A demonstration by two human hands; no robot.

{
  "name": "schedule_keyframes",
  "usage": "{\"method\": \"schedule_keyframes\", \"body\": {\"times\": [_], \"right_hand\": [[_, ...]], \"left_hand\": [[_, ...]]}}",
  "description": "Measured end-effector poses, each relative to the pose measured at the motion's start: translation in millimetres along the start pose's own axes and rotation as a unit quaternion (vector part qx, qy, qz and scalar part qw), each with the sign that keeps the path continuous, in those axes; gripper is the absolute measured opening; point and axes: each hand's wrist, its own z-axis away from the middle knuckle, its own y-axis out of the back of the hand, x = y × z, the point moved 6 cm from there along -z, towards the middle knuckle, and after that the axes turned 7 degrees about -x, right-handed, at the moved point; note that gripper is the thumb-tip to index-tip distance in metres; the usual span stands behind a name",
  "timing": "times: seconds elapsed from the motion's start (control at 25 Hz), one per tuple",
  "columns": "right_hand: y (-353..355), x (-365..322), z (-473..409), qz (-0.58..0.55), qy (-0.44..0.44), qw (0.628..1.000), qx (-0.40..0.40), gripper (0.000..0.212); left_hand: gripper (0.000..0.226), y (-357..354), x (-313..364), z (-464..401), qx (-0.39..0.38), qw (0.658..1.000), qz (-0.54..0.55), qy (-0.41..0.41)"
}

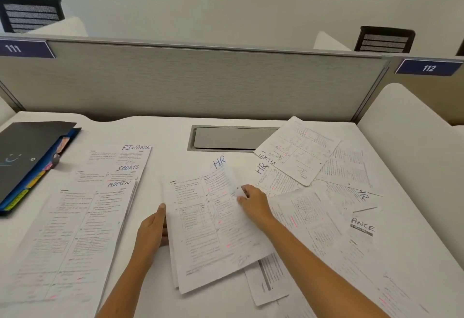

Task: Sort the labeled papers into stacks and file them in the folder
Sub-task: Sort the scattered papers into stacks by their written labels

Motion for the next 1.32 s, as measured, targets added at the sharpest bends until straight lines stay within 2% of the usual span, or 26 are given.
{"method": "schedule_keyframes", "body": {"times": [0.16,0.24,0.32,0.4,0.48,0.56,0.68,0.88,1.04,1.2,1.32], "right_hand": [[-8,0,1,0.015,0.004,1.0,0.02,0.032],[8,-8,-11,0.086,0.04,0.994,0.058,0.033],[29,-18,-30,0.21,0.083,0.972,0.061,0.041],[42,-28,-50,0.389,0.103,0.916,-0.007,0.055],[49,-31,-66,0.549,0.103,0.825,-0.083,0.062],[51,-32,-77,0.629,0.104,0.76,-0.127,0.061],[48,-32,-92,0.673,0.101,0.719,-0.145,0.057],[47,-33,-105,0.676,0.106,0.708,-0.171,0.042],[50,-30,-108,0.647,0.104,0.735,-0.174,0.038],[55,-31,-100,0.681,0.119,0.709,-0.138,0.033],[69,-46,-96,0.691,0.135,0.708,-0.052,0.021]], "left_hand": [[0.027,0,0,-2,-0.008,0.999,-0.046,-0.011],[0.023,0,0,-1,-0.002,0.998,-0.058,-0.014],[0.026,0,1,0,0.002,0.998,-0.065,-0.015],[0.03,0,1,0,0.002,0.998,-0.066,-0.016],[0.03,1,-1,-2,0.0,0.998,-0.064,-0.015],[0.029,2,-2,-4,-0.001,0.998,-0.067,-0.014],[0.026,2,-3,-7,-0.001,0.997,-0.073,-0.013],[0.029,5,-9,-11,0.008,0.996,-0.082,-0.02],[0.03,4,-12,-12,0.008,0.997,-0.078,-0.025],[0.03,3,-13,-9,0.017,0.996,-0.08,-0.035],[0.03,4,-14,-6,0.02,0.997,-0.067,-0.036]]}}
